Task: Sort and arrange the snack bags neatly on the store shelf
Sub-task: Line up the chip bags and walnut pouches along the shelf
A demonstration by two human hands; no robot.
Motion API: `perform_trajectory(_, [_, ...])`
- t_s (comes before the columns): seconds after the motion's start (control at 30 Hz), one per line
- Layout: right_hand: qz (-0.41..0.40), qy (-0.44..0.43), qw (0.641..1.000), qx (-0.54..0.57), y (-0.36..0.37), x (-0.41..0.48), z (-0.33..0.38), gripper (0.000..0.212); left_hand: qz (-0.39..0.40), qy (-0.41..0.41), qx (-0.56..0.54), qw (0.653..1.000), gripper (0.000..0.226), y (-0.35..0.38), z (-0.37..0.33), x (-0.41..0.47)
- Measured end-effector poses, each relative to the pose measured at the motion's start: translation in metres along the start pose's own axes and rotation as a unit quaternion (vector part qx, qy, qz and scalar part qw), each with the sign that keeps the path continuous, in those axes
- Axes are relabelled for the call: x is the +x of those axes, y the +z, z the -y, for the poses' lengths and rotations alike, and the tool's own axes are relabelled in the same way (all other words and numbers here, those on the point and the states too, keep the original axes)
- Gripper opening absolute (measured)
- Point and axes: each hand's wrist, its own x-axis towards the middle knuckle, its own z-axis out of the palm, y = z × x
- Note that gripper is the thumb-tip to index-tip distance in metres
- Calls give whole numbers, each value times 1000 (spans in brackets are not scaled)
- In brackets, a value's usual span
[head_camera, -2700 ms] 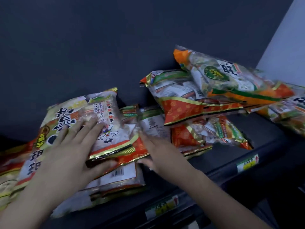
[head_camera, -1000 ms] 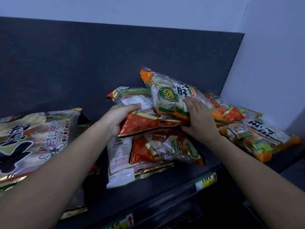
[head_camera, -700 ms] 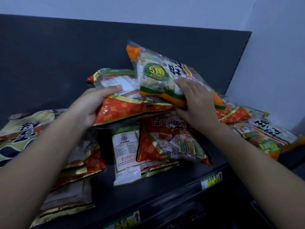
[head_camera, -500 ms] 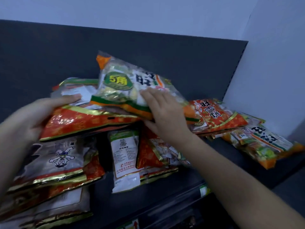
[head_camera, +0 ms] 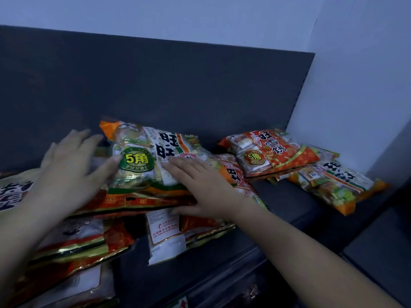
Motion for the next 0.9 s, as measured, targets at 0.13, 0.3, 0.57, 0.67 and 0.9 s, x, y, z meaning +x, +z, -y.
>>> perform_trajectory(0.13, [-20,30,999,17,-30,-32,-31,73,1,85,-72,994,74,-41,-101,-15])
perform_trajectory(0.3, [-35,143,989,12,-45,-92,-87,66,21,227,-9,974,69,-46,-172,-26])
perform_trajectory(0.57, [36,274,955,-104,-35,-162,-188,74,189,250,148,938,94,54,-319,5])
perform_trajectory(0.67, [47,288,950,-111,-30,-173,-219,80,220,243,187,926,97,107,-340,30])
perform_trajectory(0.9, [51,248,955,-155,-6,-173,-274,104,241,203,211,925,94,168,-363,60])
